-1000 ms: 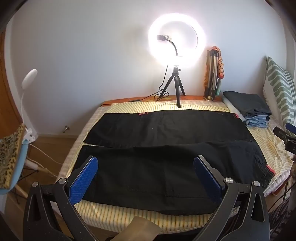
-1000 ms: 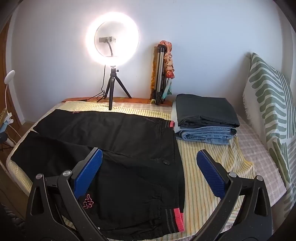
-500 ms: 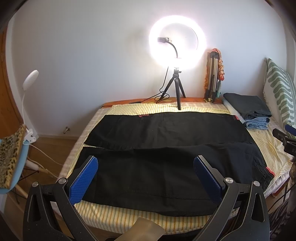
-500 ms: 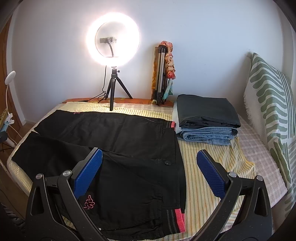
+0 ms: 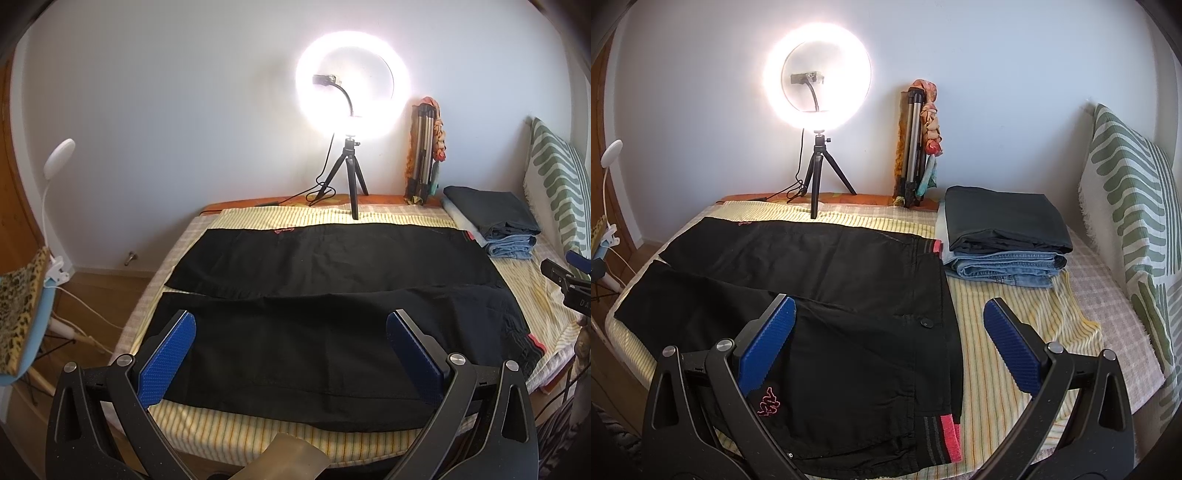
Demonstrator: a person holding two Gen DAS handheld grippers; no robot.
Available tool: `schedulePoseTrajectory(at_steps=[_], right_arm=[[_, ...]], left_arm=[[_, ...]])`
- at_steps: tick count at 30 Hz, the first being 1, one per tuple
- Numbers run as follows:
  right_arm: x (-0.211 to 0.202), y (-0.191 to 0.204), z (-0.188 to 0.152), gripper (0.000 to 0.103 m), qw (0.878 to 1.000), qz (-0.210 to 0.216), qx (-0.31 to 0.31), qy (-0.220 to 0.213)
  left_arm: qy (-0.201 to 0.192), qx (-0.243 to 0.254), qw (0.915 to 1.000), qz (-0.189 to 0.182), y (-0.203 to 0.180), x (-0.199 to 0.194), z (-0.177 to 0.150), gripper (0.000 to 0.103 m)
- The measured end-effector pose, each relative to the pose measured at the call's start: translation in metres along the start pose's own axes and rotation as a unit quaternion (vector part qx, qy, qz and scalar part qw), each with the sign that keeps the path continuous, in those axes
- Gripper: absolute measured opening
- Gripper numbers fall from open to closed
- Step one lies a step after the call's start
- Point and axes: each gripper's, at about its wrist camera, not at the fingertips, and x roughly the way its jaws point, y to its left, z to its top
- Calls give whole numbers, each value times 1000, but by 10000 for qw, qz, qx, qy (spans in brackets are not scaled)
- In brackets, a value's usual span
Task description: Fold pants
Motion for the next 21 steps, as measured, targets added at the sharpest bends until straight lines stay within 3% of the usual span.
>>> schedulePoseTrajectory(at_steps=[21], right_arm=[[-1, -1, -1, 103, 10000, 18, -9, -30]], left_arm=[[-29, -14, 10000, 10, -1, 0, 0, 103]])
